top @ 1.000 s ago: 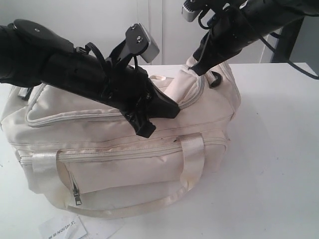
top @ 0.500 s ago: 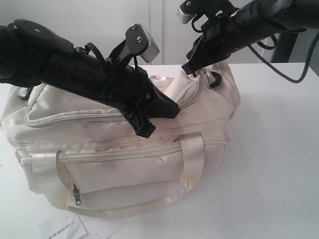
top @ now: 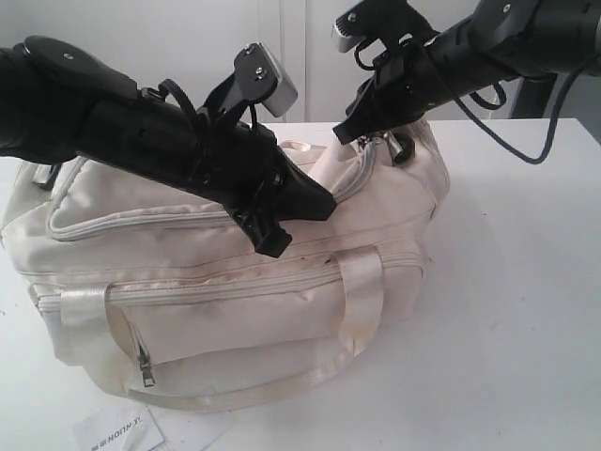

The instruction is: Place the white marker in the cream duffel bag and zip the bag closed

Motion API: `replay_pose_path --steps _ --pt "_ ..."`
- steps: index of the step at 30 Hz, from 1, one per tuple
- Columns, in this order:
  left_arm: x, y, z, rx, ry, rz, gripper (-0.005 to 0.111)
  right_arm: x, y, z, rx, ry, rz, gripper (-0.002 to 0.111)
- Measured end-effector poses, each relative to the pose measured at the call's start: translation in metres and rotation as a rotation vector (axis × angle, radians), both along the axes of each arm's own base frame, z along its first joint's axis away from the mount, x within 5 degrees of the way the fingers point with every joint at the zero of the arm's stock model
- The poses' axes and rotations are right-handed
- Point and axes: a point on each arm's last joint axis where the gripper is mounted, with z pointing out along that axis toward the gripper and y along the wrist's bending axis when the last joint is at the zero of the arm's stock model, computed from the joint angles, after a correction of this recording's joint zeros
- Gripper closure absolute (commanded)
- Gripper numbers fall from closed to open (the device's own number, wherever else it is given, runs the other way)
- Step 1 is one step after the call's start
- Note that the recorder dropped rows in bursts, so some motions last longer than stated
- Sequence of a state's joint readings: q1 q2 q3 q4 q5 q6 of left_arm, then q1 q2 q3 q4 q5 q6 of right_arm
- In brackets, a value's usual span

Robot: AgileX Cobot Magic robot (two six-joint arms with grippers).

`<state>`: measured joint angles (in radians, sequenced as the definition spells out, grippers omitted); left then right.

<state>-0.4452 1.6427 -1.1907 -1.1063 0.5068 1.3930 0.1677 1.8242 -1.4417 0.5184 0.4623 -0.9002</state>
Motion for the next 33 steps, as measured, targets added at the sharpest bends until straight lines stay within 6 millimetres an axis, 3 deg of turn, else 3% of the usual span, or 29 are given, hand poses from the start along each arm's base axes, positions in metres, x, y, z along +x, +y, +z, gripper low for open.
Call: replay_pose_path --steps 5,9,13,18,20,28,33 --pt "-0.001 0.0 0.001 0.0 0.0 -0.01 0.102 -0.005 0.0 0.008 0.012 0.003 0.005 0.108" --pt "-0.003 0.001 0.005 -0.003 -0.008 -0.014 0.065 -0.007 0.0 0.012 0.018 -0.002 0.001 0.107" --pt "-0.006 0.001 0.006 -0.006 0.015 -0.022 0.043 -0.005 -0.003 0.013 0.03 -0.008 -0.023 0.089" --pt "-0.003 0.004 0.008 -0.005 0.033 0.062 0.039 -0.004 -0.005 0.014 0.035 -0.019 -0.041 0.045" --pt "-0.001 0.006 0.009 -0.001 0.049 0.108 0.039 -0.004 -0.005 0.014 0.054 -0.01 -0.058 0.036" --pt "-0.011 0.019 0.019 0.07 0.082 0.145 0.039 -0.007 -0.006 0.016 0.115 0.037 -0.119 0.036" --pt "-0.017 0.034 0.034 0.101 0.04 0.175 0.04 -0.02 -0.014 0.026 0.079 0.099 -0.162 0.043"
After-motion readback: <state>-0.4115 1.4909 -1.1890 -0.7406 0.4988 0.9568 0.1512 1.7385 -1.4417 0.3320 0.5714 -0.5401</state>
